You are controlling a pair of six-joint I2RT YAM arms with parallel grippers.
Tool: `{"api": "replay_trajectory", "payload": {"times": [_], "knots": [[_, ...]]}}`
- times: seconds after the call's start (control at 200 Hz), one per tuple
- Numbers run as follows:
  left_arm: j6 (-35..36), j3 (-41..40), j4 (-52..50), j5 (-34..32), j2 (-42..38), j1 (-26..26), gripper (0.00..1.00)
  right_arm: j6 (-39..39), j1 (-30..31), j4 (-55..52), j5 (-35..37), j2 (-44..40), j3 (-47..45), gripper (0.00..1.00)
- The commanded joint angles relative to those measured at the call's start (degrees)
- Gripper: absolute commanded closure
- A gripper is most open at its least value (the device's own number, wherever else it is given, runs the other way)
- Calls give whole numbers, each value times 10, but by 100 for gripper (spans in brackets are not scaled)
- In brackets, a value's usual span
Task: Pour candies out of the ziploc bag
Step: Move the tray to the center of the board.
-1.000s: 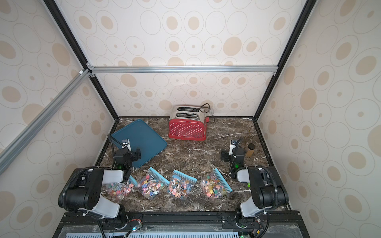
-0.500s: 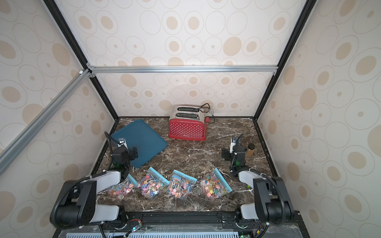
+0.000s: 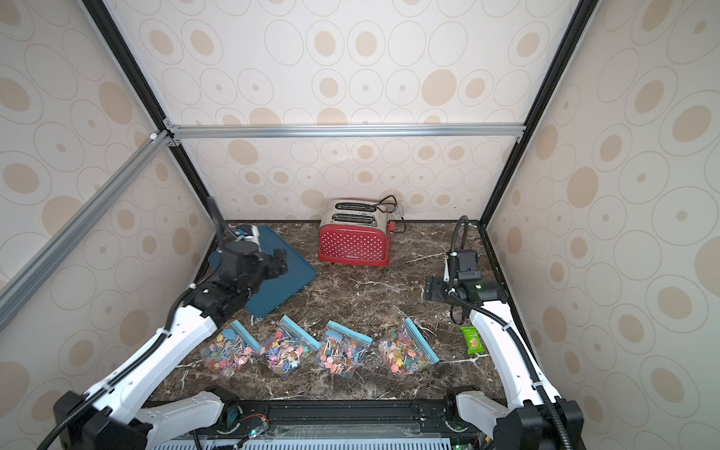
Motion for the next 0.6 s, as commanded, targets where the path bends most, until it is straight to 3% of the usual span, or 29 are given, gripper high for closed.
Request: {"api": "replay_trajectory", "payload": {"times": [0.0,0.115,0.326,0.596], "knots": [[-62,5,-157,11,49,-23,24,23,27,-71,-61,-32,-16,14],[-48,36,-211,-50,126,-18,31,43,56,-65,-77,-19,-18,20],[28,84,-183,29,260,65,33,102,164,-11,-59,22,-4,23],[144,177,-196,56,371,72,25,144,199,16,-25,47,-6,23]]}}
